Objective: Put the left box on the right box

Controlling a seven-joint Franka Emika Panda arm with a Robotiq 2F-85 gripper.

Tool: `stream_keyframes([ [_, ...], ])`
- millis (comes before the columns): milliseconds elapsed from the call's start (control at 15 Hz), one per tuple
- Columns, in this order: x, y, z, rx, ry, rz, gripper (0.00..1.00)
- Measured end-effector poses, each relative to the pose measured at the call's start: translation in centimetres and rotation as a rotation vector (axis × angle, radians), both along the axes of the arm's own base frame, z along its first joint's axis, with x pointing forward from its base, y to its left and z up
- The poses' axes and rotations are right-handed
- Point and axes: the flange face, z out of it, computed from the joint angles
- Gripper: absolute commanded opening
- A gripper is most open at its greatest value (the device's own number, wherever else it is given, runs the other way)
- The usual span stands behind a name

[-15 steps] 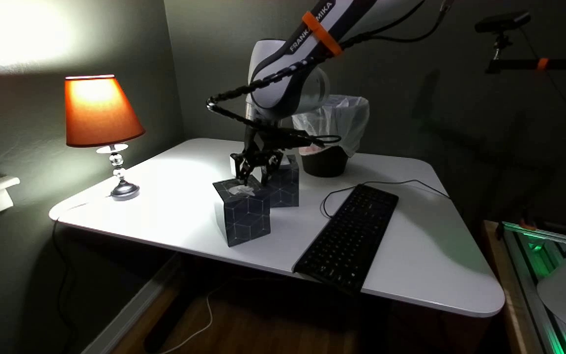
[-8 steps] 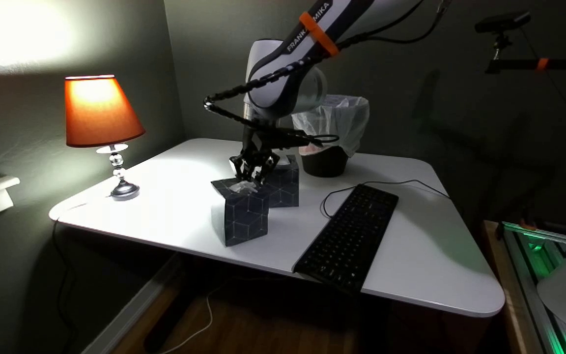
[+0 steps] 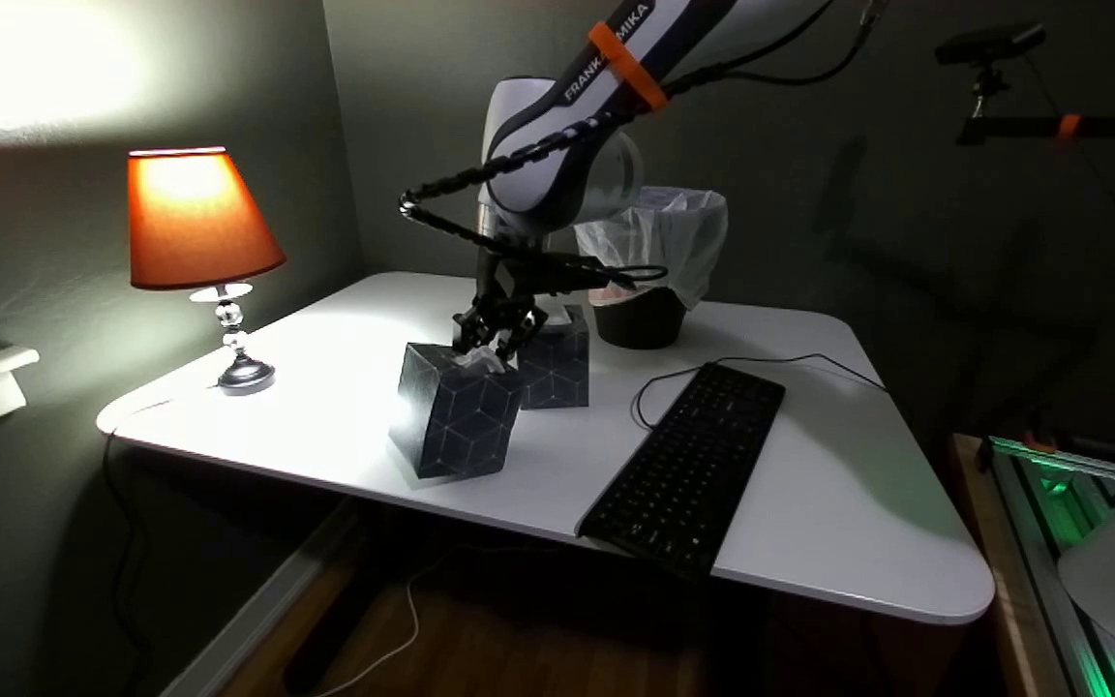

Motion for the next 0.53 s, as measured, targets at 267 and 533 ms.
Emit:
stream_keyframes([
  [267, 0.0, 0.4, 1.1, 0.001, -0.015, 0.006, 0.01],
  [533, -0.6, 0.5, 3.2, 0.003, -0.038, 0.008, 0.01],
])
